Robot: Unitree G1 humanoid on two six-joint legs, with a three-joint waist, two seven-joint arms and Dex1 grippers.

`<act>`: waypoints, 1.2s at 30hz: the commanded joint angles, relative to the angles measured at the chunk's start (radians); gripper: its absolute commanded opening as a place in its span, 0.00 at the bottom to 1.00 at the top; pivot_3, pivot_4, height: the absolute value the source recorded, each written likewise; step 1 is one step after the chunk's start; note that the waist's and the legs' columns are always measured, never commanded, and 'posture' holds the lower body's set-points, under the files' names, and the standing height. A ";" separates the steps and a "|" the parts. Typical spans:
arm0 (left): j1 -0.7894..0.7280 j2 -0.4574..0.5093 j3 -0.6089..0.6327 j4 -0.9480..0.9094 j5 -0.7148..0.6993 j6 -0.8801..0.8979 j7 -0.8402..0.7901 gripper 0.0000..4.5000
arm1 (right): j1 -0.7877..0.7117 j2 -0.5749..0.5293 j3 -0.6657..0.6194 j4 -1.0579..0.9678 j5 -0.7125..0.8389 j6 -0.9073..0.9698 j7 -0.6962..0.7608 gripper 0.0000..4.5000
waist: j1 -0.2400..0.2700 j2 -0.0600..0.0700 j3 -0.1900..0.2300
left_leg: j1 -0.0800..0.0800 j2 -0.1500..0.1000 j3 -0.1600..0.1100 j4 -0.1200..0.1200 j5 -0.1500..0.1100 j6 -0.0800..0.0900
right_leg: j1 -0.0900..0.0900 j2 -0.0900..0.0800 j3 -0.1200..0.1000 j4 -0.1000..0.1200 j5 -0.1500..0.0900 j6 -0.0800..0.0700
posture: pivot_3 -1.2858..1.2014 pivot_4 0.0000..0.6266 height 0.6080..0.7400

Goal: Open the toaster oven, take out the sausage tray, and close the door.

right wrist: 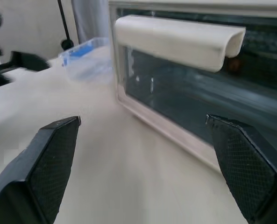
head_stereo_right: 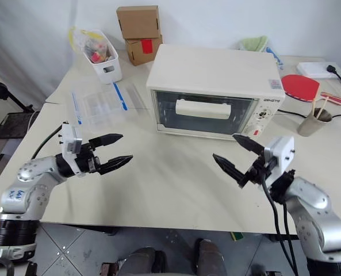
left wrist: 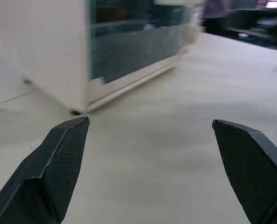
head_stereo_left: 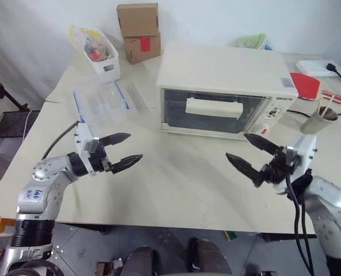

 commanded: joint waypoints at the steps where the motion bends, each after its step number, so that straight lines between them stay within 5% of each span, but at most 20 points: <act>1: 0.025 0.021 0.025 -0.072 -0.044 0.026 -0.026 0.99 | -0.088 -0.013 -0.006 0.084 -0.003 0.019 0.034 1.00 | -0.005 0.000 0.000 | 0.000 0.000 0.000 0.000 0.000 0.000 | 0.000 0.000 0.000 0.000 0.000 0.000 | 0.52 0.24 1.00; 13: 0.087 -0.002 0.185 -0.092 -0.128 0.092 0.096 0.99 | -0.230 0.037 0.057 0.088 -0.028 -0.007 0.133 1.00 | -0.007 0.000 0.000 | -0.001 0.001 0.001 0.000 0.000 0.001 | -0.001 0.003 -0.001 0.001 0.000 0.001 | 0.52 0.24 1.00; 23: 0.026 0.053 0.164 -0.128 -0.245 0.276 0.094 0.99 | -0.041 0.025 0.092 -0.078 -0.112 -0.076 0.201 1.00 | -0.006 0.000 0.000 | -0.001 0.002 0.001 -0.001 0.000 0.000 | -0.001 0.003 0.000 0.001 0.000 0.001 | 0.52 0.24 1.00; 29: -0.185 -0.040 0.036 0.050 -0.110 0.176 0.110 0.65 | 0.108 0.001 0.146 -0.018 -0.303 -0.331 0.290 1.00 | 0.000 0.000 0.000 | -0.001 0.000 0.002 -0.001 0.000 -0.001 | -0.001 0.005 -0.001 0.002 0.000 0.001 | 0.52 0.24 1.00; 36: -0.374 -0.189 -0.098 0.265 0.033 0.035 0.082 0.19 | 0.099 0.005 0.132 0.033 -0.330 -0.385 0.271 1.00 | 0.006 -0.001 0.000 | -0.001 -0.001 0.004 0.000 0.000 0.000 | -0.001 0.009 -0.011 0.001 0.001 0.002 | 0.52 0.24 1.00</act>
